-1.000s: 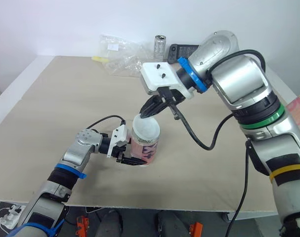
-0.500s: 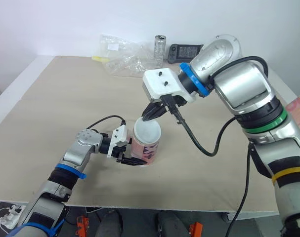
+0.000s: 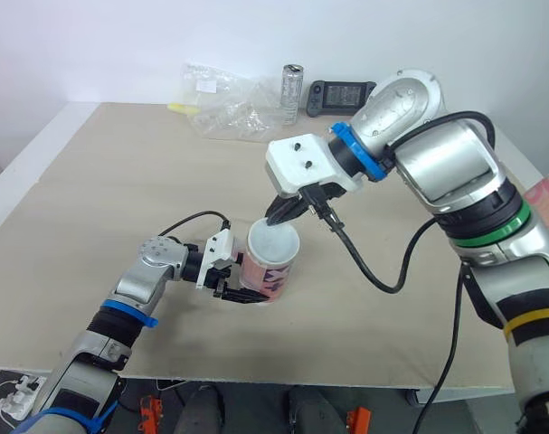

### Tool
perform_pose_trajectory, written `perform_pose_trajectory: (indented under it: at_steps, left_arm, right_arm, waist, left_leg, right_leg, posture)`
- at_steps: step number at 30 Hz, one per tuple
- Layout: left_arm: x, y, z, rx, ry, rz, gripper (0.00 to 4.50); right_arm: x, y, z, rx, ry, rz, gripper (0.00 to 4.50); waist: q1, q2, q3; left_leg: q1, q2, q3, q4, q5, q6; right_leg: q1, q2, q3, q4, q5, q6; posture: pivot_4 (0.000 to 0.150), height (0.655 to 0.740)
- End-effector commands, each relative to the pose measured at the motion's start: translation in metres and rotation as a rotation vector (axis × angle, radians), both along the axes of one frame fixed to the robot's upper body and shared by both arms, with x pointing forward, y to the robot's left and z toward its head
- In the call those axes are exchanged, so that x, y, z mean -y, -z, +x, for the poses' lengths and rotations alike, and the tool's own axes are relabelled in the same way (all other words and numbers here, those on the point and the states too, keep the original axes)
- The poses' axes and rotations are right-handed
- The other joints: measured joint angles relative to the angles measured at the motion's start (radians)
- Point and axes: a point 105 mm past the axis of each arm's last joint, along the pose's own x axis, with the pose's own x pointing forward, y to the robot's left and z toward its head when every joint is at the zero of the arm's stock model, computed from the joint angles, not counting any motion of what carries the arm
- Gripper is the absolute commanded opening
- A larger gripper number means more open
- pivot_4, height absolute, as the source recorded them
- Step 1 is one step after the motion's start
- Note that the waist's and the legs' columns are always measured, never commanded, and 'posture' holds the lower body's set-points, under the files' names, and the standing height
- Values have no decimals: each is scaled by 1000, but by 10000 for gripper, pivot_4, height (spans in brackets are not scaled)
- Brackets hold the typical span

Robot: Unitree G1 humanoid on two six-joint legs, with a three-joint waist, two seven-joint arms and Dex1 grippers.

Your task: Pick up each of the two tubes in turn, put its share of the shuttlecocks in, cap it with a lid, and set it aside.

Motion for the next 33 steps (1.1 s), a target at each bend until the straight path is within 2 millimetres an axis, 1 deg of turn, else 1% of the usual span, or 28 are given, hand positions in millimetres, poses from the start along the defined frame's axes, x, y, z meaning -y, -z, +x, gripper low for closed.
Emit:
perform_pose_trajectory:
  at_steps: [1, 2, 5, 7, 8, 10, 11, 12, 14, 17, 18, 19, 20, 22, 23, 24, 25, 26, 27, 28, 29, 30, 32, 33]
  left_arm:
    - [-25, 40, 0, -101, -94, 161, 31664]
    - [-25, 40, -1, -102, -95, 163, 31664]
    - [-26, 40, -1, -104, -98, 163, 31664]
    - [-26, 40, -1, -104, -99, 163, 31664]
    - [-26, 40, 0, -103, -102, 162, 31664]
    - [-26, 39, 0, -101, -103, 161, 31664]
    - [-26, 39, 0, -101, -104, 160, 31664]
    - [-26, 39, 0, -101, -105, 160, 31664]
    - [-27, 39, 0, -100, -106, 160, 31664]
    - [-27, 39, 0, -100, -110, 160, 31664]
    - [-27, 38, 0, -100, -111, 160, 31664]
    - [-27, 38, 0, -100, -112, 159, 31664]
    - [-27, 38, 0, -99, -112, 158, 31664]
    - [-27, 38, 0, -97, -112, 160, 31664]
    - [-27, 38, 0, -97, -111, 161, 31664]
    - [-27, 39, 0, -98, -110, 162, 31664]
    - [-27, 38, 0, -99, -107, 164, 31664]
    - [-27, 38, 0, -99, -106, 164, 31664]
    - [-27, 38, 0, -97, -104, 165, 31664]
    - [-27, 38, 0, -96, -102, 167, 31664]
    - [-27, 37, 0, -95, -99, 168, 31664]
    - [-27, 37, 0, -94, -97, 169, 31664]
    - [-26, 37, 1, -91, -96, 169, 31664]
    - [-26, 36, 1, -91, -96, 168, 31664]
  right_arm:
    - [5, 16, -4, 71, -76, -90, 803]
    - [6, 23, -1, 109, -89, -115, 803]
    - [7, 39, 5, 161, -110, -163, 9597]
    - [6, 45, 5, 158, -116, -163, 19549]
    - [-1, 49, 7, 149, -106, -140, 25181]
    - [-8, 55, 9, 135, -80, -116, 34661]
    - [-8, 57, 9, 118, -76, -114, 37996]
    - [-7, 57, 8, 92, -69, -107, 37996]
    - [-10, 46, 7, 14, -25, -41, 37996]
    - [-19, -1, 11, -134, 80, 166, 37996]
    - [-19, -12, 11, -167, 96, 206, 37996]
    - [-15, -23, 9, -207, 103, 239, 37996]
    - [-12, -30, 7, -233, 106, 257, 37996]
    - [3, -39, 5, -268, 123, 282, 37996]
    - [8, -41, 4, -277, 129, 292, 35688]
    - [12, -40, 2, -278, 126, 288, 32862]
    - [15, -35, -5, -281, 105, 271, 30005]
    - [18, -31, -10, -285, 90, 257, 24971]
    - [18, -27, -13, -295, 77, 248, 21353]
    - [17, -25, -16, -303, 67, 242, 15673]
    - [16, -22, -18, -307, 62, 238, 12072]
    - [15, -19, -18, -312, 61, 235, 7786]
    - [12, -12, -22, -336, 57, 224, 682]
    - [10, -6, -23, -344, 53, 211, 682]
  waist:
    - [0, 0, 0]
    - [0, 0, -1]
    - [0, -3, -5]
    - [0, -3, -8]
    - [-1, -4, -13]
    - [-4, -7, -24]
    - [-4, -9, -26]
    - [-4, -11, -28]
    - [-4, -12, -31]
    - [-6, -9, -31]
    - [-6, -8, -29]
    - [-5, -6, -27]
    - [-3, -5, -27]
    - [2, -4, -26]
    - [3, -5, -26]
    - [3, -5, -26]
    - [3, -4, -26]
    - [3, -4, -26]
    - [2, -4, -26]
    - [-1, -3, -25]
    - [-4, 0, -24]
    - [-4, 1, -23]
    - [-4, 1, -23]
    - [-3, 1, -23]
  left_leg:
    - [0, 0, 0, 0, 0, 0]
    - [0, 0, 0, 0, 0, 0]
    - [2, 0, 0, -2, 0, 0]
    - [5, 0, 0, -3, 0, 0]
    - [8, 0, 1, -4, 0, -1]
    - [12, 1, 2, -7, -1, -1]
    - [16, 1, 3, -10, -1, -1]
    - [20, 1, 3, -12, -1, -1]
    - [24, 3, 4, -15, -1, -2]
    - [25, 5, 5, -15, -2, -3]
    - [24, 5, 6, -16, -2, -3]
    - [22, 6, 6, -15, -2, -3]
    - [20, 5, 6, -15, -1, -2]
    - [12, 5, 6, -15, -1, -2]
    - [9, 5, 4, -14, -1, -2]
    - [8, 5, 3, -14, -1, -2]
    - [8, 5, 3, -14, -2, -2]
    - [8, 5, 3, -15, -2, -2]
    - [8, 5, 3, -15, -2, -2]
    - [8, 5, 3, -15, -2, -2]
    - [8, 5, 3, -15, -2, -2]
    - [8, 4, 3, -15, -2, -2]
    - [8, 4, 3, -15, -2, -2]
    - [8, 4, 2, -15, -2, -2]
  right_leg:
    - [0, 0, 0, 0, 0, 0]
    - [0, 0, 0, 0, 0, 0]
    - [1, 0, 0, 0, -1, 0]
    - [2, 0, 0, 0, -2, -1]
    - [2, 0, 0, -1, -2, -1]
    - [3, 0, 1, -1, -2, -2]
    - [5, 0, 1, -1, -3, -3]
    - [6, -1, 2, -1, -3, -4]
    - [8, -1, 1, -1, -4, -6]
    - [8, -1, 0, -1, -4, -8]
    - [6, -1, 0, -1, -3, -9]
    - [5, -1, 0, -1, -3, -9]
    - [4, -1, 0, -1, -2, -10]
    - [0, 0, -1, 0, -2, -9]
    - [-1, 0, -3, -1, -3, -9]
    - [-1, 0, -4, -1, -3, -8]
    - [0, 0, -4, -3, -4, -8]
    - [0, 0, -4, -3, -4, -8]
    - [0, 0, -4, -4, -4, -8]
    - [0, 0, -4, -4, -4, -8]
    - [0, 0, -3, -4, -4, -7]
    - [0, 0, -3, -4, -3, -7]
    - [-1, 1, -3, -4, -2, -6]
    - [-1, 1, -3, -4, -2, -7]
  posture:
    - [1500, 7213]
    - [1500, 7213]
    - [1500, 7213]
    - [1500, 7213]
    - [1500, 7213]
    - [1500, 7213]
    - [1500, 7213]
    - [1500, 7213]
    - [1500, 7213]
    - [1500, 7213]
    - [1500, 7213]
    - [1500, 7213]
    - [1500, 7213]
    - [1500, 7213]
    - [1500, 7213]
    - [1500, 7213]
    - [1500, 7213]
    - [1500, 7213]
    - [1500, 7213]
    - [1500, 7213]
    - [1500, 7213]
    - [1500, 7213]
    - [1500, 7213]
    - [1500, 7213]
